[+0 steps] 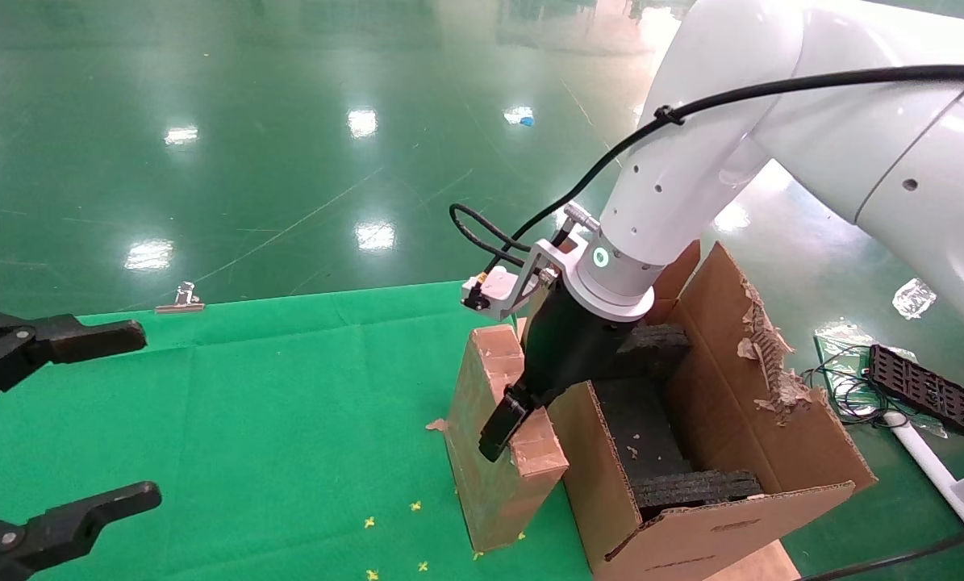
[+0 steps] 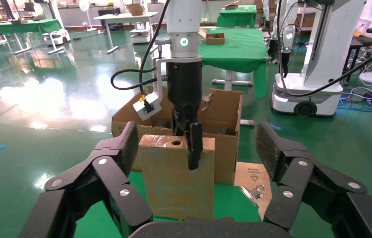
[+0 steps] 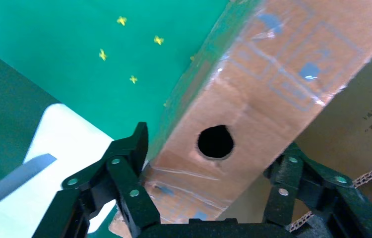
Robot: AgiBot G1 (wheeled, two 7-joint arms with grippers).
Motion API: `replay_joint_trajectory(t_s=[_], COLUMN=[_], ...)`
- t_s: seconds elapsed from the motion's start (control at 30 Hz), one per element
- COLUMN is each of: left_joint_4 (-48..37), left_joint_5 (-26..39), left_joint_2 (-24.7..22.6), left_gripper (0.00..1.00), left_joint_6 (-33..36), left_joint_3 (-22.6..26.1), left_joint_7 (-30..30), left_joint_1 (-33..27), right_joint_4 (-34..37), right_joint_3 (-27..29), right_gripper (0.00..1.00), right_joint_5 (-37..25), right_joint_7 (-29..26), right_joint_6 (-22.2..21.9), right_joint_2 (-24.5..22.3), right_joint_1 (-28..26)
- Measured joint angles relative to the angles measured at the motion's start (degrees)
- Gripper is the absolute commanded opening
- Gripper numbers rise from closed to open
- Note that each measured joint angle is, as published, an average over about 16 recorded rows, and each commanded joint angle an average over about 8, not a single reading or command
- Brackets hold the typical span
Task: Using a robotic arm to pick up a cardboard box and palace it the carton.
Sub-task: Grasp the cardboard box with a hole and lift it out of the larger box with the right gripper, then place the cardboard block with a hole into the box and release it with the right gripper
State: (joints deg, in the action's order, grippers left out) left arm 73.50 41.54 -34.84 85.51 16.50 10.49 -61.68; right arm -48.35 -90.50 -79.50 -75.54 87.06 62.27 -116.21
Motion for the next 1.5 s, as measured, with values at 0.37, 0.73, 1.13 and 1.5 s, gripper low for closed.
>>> replay_joint_trajectory(t_s=[0.37, 0.73, 1.13, 1.5], left_joint_4=[0.0, 0.0, 0.0, 0.0], left_joint_5=[-0.03, -0.06, -0.09, -0.11], left_joint_2=[0.02, 0.03, 0.05, 0.07], left_gripper=[0.0, 0.0, 0.27, 1.0], left_joint_6=[-0.02, -0.04, -0.06, -0.07], left_joint_3=[0.04, 0.08, 0.13, 0.17], left_joint_7=[-0.02, -0.04, -0.06, -0.08], left_joint_1=[-0.01, -0.02, -0.03, -0.04], right_joint_4=[-2.49, -1.68, 7.22, 11.64], right_joint_3=[0.26, 5.38, 7.76, 4.97], right_gripper=[0.0, 0.0, 0.0, 0.0], right_joint_5=[-0.59, 0.62, -3.49, -7.65], right_joint_7=[0.82, 6.67, 9.51, 7.98], right_joint_6=[-1.32, -5.31, -6.88, -4.83], right_joint_2=[-1.82, -9.82, -19.99, -25.11], right_joint_1=[-0.68, -8.75, -18.74, -17.6])
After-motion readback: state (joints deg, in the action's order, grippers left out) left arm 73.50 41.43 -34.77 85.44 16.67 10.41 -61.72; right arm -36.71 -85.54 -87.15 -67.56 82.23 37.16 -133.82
